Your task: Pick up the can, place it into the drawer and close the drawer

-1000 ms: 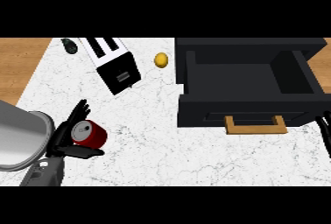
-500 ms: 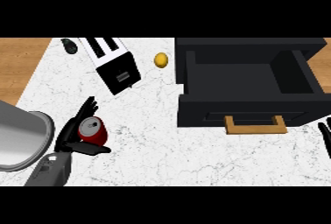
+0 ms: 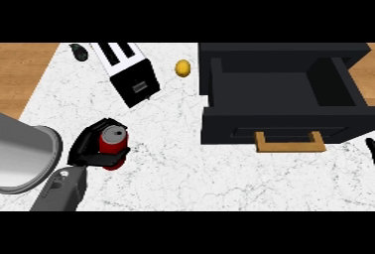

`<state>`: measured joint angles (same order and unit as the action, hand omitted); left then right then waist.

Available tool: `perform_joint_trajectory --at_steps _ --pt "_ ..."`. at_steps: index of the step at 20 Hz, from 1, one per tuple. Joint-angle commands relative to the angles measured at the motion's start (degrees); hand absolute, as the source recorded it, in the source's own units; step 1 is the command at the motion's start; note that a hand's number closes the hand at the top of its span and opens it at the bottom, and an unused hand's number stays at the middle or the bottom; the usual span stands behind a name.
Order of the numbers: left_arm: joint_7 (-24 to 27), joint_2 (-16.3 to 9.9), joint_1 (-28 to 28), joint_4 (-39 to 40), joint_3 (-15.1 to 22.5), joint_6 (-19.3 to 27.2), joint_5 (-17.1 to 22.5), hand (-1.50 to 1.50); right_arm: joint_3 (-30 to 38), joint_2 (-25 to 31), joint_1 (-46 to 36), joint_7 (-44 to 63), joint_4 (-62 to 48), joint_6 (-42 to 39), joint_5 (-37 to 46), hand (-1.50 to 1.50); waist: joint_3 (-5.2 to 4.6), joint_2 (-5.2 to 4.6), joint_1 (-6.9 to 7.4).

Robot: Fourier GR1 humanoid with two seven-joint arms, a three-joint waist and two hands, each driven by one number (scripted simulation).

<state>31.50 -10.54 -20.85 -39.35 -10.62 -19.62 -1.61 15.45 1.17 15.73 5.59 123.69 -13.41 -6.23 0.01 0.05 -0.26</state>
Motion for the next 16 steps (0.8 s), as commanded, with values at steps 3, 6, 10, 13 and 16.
perform_joint_trajectory --at_steps 3,6,10,13,16 --pt "-5.0 0.9 2.2 -7.3 -0.5 0.7 3.1 1.50 -0.8 -1.1 -0.8 -4.0 -3.9 -0.6 2.3 -1.50 0.01 0.01 0.21" --pt "-5.0 4.1 2.8 -8.1 -3.8 11.0 3.9 1.50 -1.2 -1.1 3.4 -0.2 2.1 0.5 -0.2 -1.50 0.04 0.18 0.28" --pt "-6.6 3.5 1.0 -9.1 -7.6 15.7 6.6 1.50 -0.2 -1.0 0.9 1.9 3.7 1.2 -0.5 -1.50 -0.01 0.04 0.13" --pt "-14.0 6.0 5.4 -23.2 -3.0 16.7 6.8 1.50 1.3 -0.8 1.8 -0.1 1.7 -0.1 -1.7 -1.50 0.02 0.12 0.33" --pt "-19.7 8.5 6.1 -31.3 0.1 19.2 6.2 1.50 -0.6 -1.2 3.5 -0.7 3.4 0.3 -0.1 -1.50 0.03 0.18 0.32"
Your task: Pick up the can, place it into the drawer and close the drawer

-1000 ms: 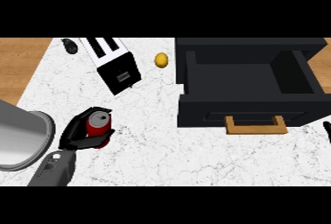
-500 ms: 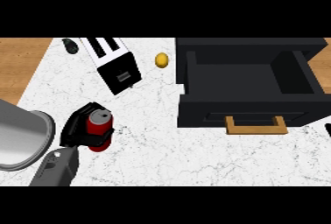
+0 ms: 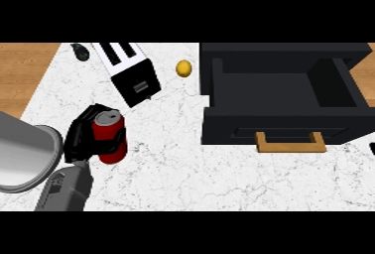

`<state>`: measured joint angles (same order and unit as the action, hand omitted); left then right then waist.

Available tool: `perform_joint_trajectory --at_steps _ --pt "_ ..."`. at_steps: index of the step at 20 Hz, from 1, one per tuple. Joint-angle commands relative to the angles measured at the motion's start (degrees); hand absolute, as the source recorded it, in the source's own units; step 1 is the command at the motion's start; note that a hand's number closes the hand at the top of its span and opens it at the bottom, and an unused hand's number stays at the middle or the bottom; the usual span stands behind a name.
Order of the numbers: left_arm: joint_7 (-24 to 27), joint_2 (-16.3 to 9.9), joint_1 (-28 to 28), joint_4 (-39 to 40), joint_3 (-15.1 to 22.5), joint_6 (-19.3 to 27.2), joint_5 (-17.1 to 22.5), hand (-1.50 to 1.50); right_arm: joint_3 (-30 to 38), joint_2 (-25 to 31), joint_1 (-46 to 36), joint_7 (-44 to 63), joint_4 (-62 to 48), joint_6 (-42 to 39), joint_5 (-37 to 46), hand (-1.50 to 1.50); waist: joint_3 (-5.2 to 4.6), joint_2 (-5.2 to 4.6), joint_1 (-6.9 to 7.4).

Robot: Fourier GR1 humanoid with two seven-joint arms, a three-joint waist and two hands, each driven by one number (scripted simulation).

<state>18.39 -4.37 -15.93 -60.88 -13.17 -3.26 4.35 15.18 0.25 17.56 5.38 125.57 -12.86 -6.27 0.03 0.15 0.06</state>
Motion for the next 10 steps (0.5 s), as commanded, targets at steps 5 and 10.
perform_joint_trajectory --at_steps 5,10 --pt "-11.9 4.2 0.1 -16.8 8.4 5.4 -3.2 1.50 -0.6 -0.2 3.8 -4.8 -1.2 -1.3 -0.4 -1.50 0.04 0.08 -0.16" --pt "-14.5 4.3 -5.4 -18.2 11.7 10.6 -5.0 1.50 -0.5 1.4 3.1 -1.5 1.7 0.3 -0.8 -1.50 -0.01 -0.03 -0.51"
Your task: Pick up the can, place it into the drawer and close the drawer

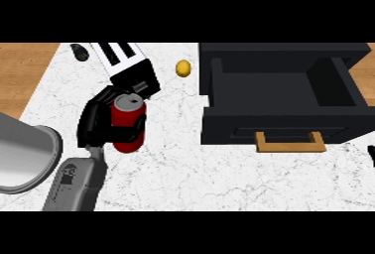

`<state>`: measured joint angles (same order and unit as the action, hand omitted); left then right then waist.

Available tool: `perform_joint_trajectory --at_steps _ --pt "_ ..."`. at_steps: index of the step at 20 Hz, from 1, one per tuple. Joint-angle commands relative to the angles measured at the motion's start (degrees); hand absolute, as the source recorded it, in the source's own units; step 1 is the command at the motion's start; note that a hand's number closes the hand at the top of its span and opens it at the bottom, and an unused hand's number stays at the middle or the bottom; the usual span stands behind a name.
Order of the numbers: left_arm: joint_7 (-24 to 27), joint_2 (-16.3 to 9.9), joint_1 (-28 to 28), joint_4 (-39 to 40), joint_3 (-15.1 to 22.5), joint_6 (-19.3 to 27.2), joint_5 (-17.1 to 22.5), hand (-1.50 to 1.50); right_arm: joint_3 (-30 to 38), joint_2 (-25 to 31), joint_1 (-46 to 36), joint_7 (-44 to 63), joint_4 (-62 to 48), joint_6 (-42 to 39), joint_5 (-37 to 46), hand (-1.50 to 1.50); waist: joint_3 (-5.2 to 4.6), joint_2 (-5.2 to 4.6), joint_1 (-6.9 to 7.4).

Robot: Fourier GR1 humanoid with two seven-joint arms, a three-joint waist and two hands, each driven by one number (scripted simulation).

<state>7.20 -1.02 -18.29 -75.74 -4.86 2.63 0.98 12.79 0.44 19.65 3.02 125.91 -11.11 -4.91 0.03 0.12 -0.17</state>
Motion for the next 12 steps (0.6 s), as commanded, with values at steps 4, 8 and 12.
perform_joint_trajectory --at_steps 4,8,12 --pt "-11.6 1.0 -7.1 -7.0 7.1 6.9 -1.6 1.50 1.4 0.0 -1.9 0.2 -1.5 -0.2 -0.8 -1.50 -0.01 -0.05 -0.13" --pt "-18.1 1.0 -14.1 -6.6 8.1 8.5 -1.6 1.50 2.2 0.2 -0.2 3.1 3.0 -0.9 -3.0 -1.50 -0.01 -0.04 -0.30" --pt "-22.4 1.0 -22.3 -4.3 11.7 14.4 -3.0 1.50 0.8 -0.2 -2.0 4.6 3.4 0.1 -1.0 -1.50 -0.02 -0.07 -0.42"
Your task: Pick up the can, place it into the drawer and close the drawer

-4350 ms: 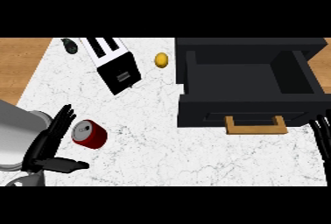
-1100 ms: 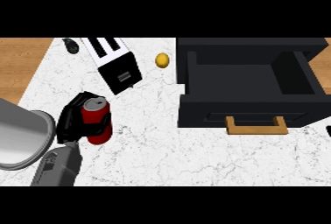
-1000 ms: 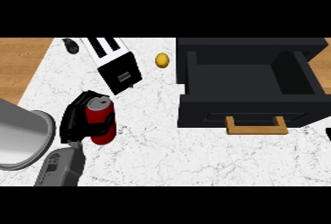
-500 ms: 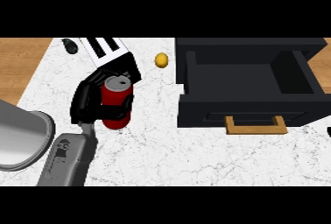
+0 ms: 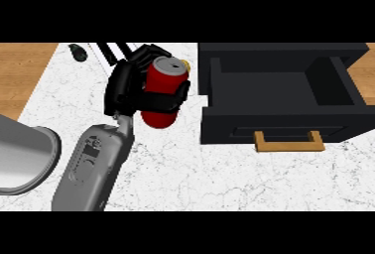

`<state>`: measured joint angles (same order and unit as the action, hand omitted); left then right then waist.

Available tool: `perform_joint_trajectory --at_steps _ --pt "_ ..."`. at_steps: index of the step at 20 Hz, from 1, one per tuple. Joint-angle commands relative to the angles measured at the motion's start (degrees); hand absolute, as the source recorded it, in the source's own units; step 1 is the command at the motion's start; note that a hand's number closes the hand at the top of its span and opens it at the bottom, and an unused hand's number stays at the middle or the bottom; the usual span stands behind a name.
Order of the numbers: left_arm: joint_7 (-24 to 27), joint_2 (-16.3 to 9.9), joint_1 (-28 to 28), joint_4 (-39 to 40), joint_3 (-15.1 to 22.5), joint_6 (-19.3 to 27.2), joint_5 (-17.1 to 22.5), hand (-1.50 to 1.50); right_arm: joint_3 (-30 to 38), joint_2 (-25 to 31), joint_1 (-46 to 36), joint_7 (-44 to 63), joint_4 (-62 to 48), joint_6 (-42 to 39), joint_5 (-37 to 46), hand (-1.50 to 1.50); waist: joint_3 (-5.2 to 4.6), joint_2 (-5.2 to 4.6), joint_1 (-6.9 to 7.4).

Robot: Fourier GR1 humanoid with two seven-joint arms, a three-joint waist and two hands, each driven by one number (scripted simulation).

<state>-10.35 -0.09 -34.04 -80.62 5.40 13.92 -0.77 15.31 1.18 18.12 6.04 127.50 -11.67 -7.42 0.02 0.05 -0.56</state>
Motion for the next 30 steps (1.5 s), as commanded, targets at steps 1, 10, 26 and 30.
perform_joint_trajectory --at_steps 1,10,26,30 --pt "-0.8 0.1 -8.3 5.6 2.9 5.2 -0.4 1.50 -0.9 -0.9 0.6 0.3 1.4 -0.1 1.0 -1.50 -0.01 -0.09 -0.37" --pt "-7.8 0.1 -24.7 12.4 6.6 12.4 2.7 1.50 2.3 1.3 -2.3 -2.5 -5.0 -1.7 0.9 -1.50 0.01 -0.08 -0.24" --pt "-1.7 0.1 -47.5 41.3 8.8 16.4 14.1 1.50 1.4 0.6 -3.0 -2.4 -4.4 -2.0 0.8 -1.50 0.05 -0.46 -1.87" --pt "0.8 0.1 -49.0 45.7 12.7 18.9 18.3 1.50 -0.2 -0.5 -4.1 1.3 -2.1 -0.2 1.2 -1.50 0.07 -0.67 -2.86"
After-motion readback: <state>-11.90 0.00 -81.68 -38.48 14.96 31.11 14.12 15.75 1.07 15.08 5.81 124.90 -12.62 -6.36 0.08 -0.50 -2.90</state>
